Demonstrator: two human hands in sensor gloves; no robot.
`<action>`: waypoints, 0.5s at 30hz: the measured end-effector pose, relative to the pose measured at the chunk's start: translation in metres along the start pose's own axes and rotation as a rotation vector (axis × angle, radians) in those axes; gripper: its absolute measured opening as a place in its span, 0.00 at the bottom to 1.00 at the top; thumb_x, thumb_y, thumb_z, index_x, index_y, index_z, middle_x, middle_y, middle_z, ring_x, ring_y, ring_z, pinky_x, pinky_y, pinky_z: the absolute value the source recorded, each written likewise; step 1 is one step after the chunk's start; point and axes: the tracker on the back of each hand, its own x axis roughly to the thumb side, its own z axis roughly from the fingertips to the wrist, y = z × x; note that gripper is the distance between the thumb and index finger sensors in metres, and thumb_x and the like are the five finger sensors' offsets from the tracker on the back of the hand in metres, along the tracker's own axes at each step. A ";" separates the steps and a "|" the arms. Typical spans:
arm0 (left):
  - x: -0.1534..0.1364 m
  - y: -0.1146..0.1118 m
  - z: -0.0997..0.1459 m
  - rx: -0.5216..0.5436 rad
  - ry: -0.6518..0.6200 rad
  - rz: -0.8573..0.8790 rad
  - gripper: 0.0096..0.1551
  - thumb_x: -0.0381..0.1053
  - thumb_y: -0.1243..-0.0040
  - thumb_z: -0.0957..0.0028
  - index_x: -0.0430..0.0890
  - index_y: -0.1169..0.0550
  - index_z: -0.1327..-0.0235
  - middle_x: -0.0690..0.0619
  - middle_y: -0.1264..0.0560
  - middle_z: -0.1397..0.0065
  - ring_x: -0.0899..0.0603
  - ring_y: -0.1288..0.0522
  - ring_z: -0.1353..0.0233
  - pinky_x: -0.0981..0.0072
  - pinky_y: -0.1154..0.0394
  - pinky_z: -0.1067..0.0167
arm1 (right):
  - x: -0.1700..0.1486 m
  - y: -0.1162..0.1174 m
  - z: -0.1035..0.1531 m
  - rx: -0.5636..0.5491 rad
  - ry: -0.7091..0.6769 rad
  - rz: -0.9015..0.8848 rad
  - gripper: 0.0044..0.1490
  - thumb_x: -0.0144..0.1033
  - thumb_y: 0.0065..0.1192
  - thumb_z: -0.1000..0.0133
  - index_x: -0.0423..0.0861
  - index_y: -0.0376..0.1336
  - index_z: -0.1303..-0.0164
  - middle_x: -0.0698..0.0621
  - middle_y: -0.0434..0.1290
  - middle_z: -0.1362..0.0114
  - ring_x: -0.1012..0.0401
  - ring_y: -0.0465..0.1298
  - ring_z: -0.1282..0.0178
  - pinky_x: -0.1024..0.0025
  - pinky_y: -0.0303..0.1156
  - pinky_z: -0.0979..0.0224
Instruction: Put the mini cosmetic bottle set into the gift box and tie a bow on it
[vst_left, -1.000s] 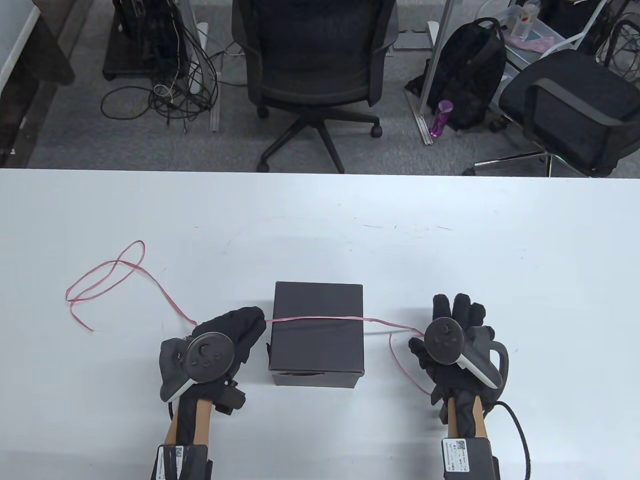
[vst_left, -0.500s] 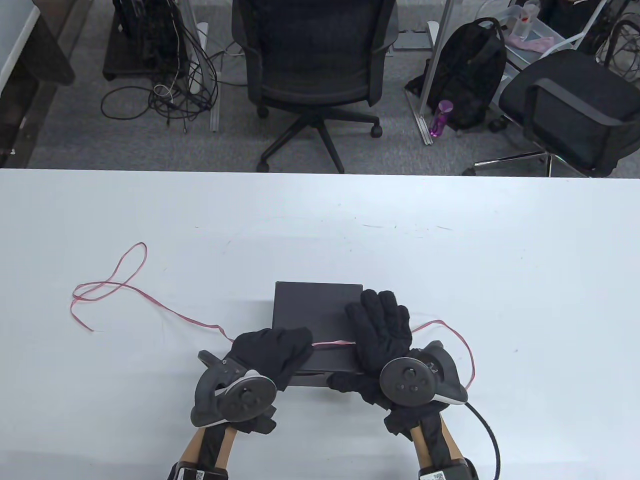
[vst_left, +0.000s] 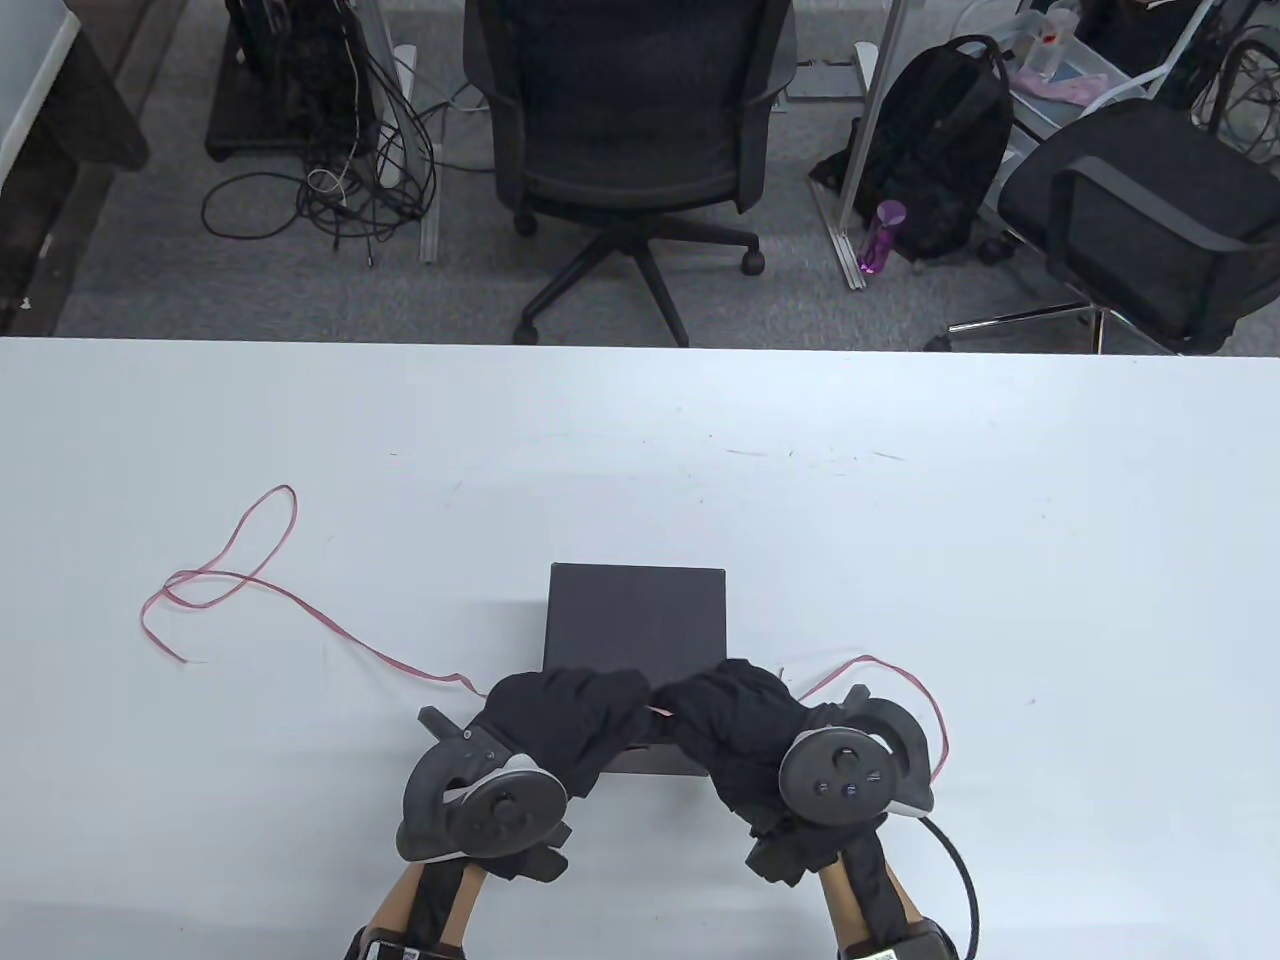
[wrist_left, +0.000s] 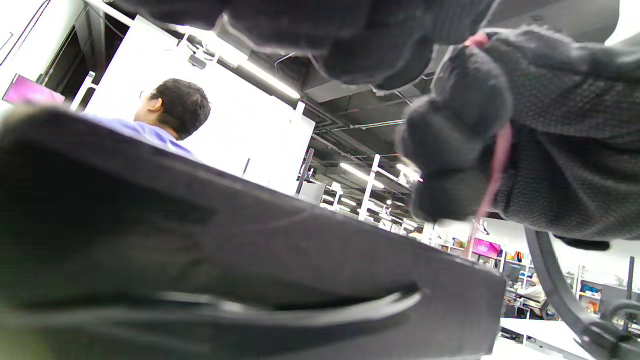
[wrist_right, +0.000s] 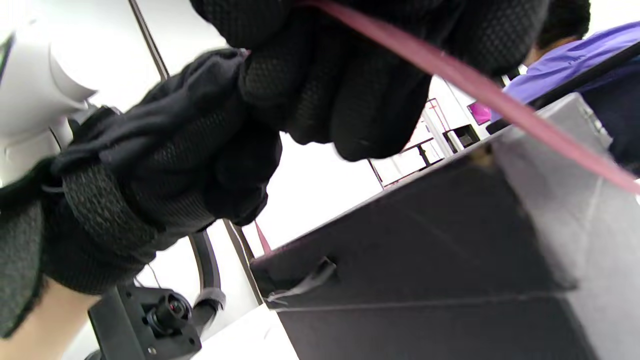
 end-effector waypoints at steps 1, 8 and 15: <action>-0.001 0.000 0.000 -0.001 0.003 0.010 0.23 0.62 0.50 0.42 0.55 0.20 0.42 0.65 0.19 0.57 0.56 0.21 0.68 0.65 0.19 0.62 | -0.001 -0.002 0.001 -0.012 0.009 -0.005 0.23 0.37 0.48 0.37 0.40 0.68 0.42 0.41 0.81 0.43 0.55 0.82 0.57 0.45 0.74 0.38; -0.017 0.002 -0.002 -0.093 0.049 -0.034 0.23 0.63 0.48 0.43 0.56 0.20 0.42 0.65 0.19 0.57 0.56 0.21 0.68 0.65 0.19 0.62 | -0.019 -0.027 0.013 -0.153 0.175 0.112 0.23 0.37 0.49 0.37 0.39 0.69 0.41 0.50 0.78 0.64 0.65 0.75 0.78 0.63 0.80 0.63; -0.064 0.011 0.005 -0.128 0.219 -0.031 0.23 0.63 0.48 0.43 0.56 0.20 0.42 0.65 0.19 0.58 0.57 0.21 0.69 0.65 0.19 0.63 | -0.067 -0.059 0.045 -0.279 0.499 0.443 0.23 0.38 0.49 0.37 0.40 0.69 0.42 0.51 0.78 0.66 0.66 0.75 0.79 0.66 0.79 0.68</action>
